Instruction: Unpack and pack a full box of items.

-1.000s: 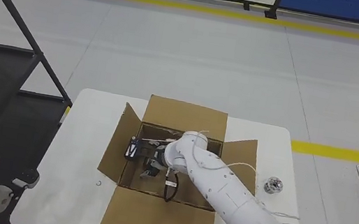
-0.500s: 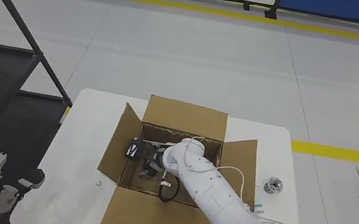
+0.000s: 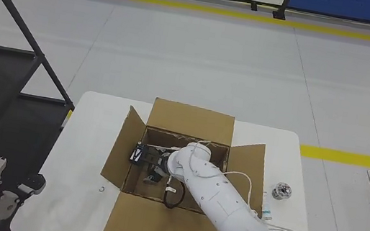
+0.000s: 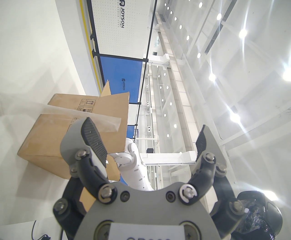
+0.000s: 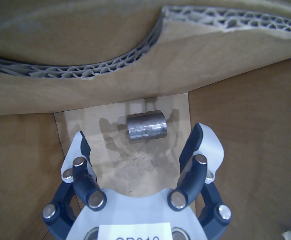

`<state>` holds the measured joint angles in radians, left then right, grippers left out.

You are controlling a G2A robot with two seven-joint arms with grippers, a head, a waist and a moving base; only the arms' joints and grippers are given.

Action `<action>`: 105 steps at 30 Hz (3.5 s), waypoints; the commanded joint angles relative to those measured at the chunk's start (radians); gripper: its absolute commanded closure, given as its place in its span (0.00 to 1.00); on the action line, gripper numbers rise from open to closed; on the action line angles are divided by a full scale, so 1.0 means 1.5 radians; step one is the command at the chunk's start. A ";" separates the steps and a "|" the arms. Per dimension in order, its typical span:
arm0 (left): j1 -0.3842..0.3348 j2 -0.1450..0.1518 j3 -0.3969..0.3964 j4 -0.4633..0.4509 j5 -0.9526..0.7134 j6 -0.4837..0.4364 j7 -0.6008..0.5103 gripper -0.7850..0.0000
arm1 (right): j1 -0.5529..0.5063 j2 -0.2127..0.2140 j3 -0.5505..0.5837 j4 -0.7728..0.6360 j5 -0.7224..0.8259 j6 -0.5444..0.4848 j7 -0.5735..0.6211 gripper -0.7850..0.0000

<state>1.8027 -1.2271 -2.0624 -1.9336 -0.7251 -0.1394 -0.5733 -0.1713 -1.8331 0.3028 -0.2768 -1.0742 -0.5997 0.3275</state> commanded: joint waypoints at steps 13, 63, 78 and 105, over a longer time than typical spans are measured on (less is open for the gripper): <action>0.000 0.000 0.006 -0.010 0.013 0.004 0.003 0.00 | -0.022 0.004 0.000 -0.014 -0.026 0.049 -0.027 0.00; 0.023 -0.011 0.021 -0.027 0.028 -0.014 0.028 0.00 | -0.027 0.000 0.041 0.052 -0.068 0.015 -0.158 0.35; 0.021 -0.012 0.048 -0.047 0.066 -0.001 0.027 0.00 | -0.026 -0.004 0.046 0.066 -0.091 0.028 -0.175 0.19; -0.054 -0.024 0.174 0.023 0.753 -0.362 0.210 0.00 | 0.000 0.029 0.059 0.092 -0.117 -0.067 -0.256 0.00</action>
<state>1.7212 -1.2631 -1.8000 -1.8973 0.4235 -0.6822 -0.2464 -0.1706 -1.7892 0.3917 -0.1389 -1.2502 -0.7023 -0.0549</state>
